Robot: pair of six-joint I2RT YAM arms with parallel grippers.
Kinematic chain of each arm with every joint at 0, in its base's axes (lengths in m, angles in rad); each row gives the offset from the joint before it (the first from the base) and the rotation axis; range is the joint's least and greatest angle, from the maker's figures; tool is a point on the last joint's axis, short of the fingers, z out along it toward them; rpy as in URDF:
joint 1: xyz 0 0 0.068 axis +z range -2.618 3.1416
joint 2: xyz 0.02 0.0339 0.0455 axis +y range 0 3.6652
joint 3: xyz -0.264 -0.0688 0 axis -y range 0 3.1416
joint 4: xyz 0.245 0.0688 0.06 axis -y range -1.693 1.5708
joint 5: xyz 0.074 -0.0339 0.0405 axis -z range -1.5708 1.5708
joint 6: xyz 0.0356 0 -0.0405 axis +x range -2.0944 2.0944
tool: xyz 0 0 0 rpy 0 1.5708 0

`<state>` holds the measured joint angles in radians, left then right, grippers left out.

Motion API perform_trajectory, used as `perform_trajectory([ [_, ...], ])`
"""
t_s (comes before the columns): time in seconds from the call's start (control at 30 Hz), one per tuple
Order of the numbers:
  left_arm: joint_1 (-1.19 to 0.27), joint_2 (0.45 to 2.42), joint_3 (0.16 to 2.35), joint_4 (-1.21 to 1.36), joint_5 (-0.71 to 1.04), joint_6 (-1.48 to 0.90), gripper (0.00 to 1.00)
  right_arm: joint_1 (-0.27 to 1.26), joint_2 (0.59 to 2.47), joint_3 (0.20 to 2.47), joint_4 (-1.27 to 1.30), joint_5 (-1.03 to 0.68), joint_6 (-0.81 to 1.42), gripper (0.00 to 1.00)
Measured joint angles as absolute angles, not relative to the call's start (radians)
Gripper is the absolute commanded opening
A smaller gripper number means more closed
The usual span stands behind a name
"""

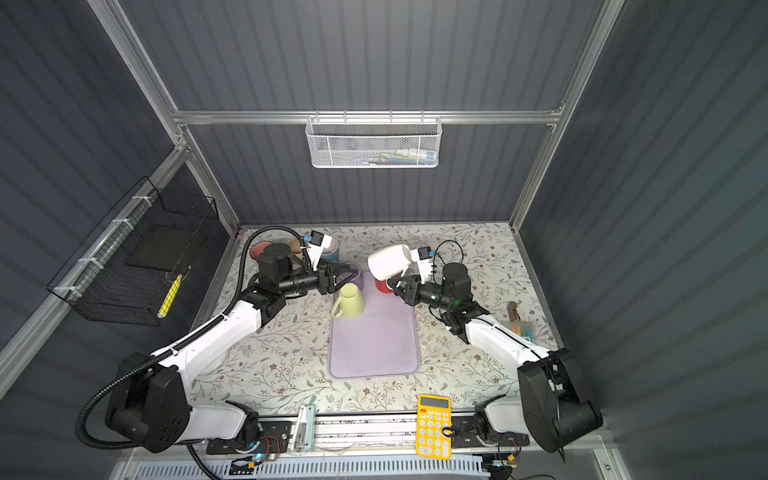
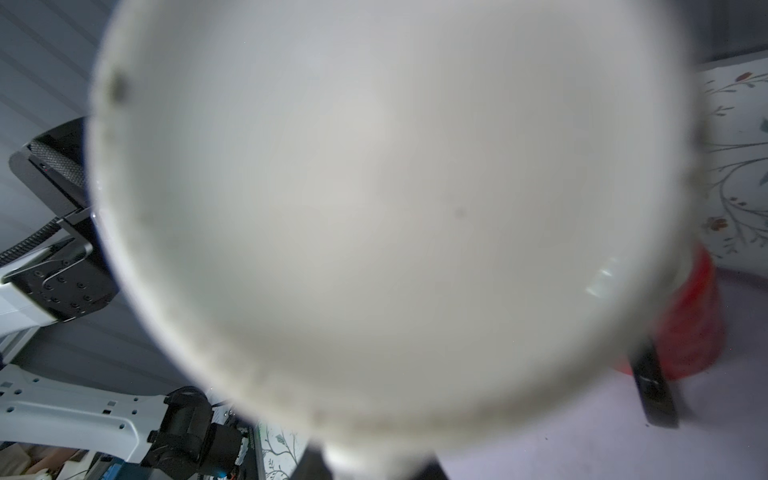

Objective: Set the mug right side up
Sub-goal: 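Raise the white mug toward the left gripper while the left gripper approaches it, then close the left gripper on the white mug's base beside the right gripper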

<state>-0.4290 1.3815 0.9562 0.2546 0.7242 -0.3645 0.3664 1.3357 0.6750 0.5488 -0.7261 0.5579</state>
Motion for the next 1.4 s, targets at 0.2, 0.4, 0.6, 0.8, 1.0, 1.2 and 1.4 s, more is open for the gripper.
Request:
perform_trajectory([
  [0.2,-0.451,1.388,0.956,0.327,0.743,-0.415,0.60,0.366,1.349,0.674,0.591,-0.761,0.590,0.10],
  [0.4,-0.470,1.425,0.957,0.403,0.755,-0.462,0.60,0.367,1.351,0.673,0.637,-0.796,0.616,0.10],
  [0.6,-0.491,1.460,0.959,0.452,0.765,-0.497,0.61,0.372,1.353,0.673,0.664,-0.817,0.630,0.10],
  [0.8,-0.529,1.503,0.978,0.531,0.783,-0.549,0.61,0.381,1.380,0.673,0.700,-0.830,0.648,0.10],
  [1.0,-0.548,1.509,0.981,0.579,0.788,-0.579,0.59,0.382,1.383,0.673,0.735,-0.835,0.667,0.10],
  [1.2,-0.548,1.510,0.981,0.631,0.790,-0.598,0.54,0.383,1.417,0.669,0.841,-0.844,0.720,0.09],
  [1.4,-0.548,1.515,0.981,0.648,0.790,-0.615,0.49,0.385,1.422,0.647,0.892,-0.846,0.742,0.09],
])
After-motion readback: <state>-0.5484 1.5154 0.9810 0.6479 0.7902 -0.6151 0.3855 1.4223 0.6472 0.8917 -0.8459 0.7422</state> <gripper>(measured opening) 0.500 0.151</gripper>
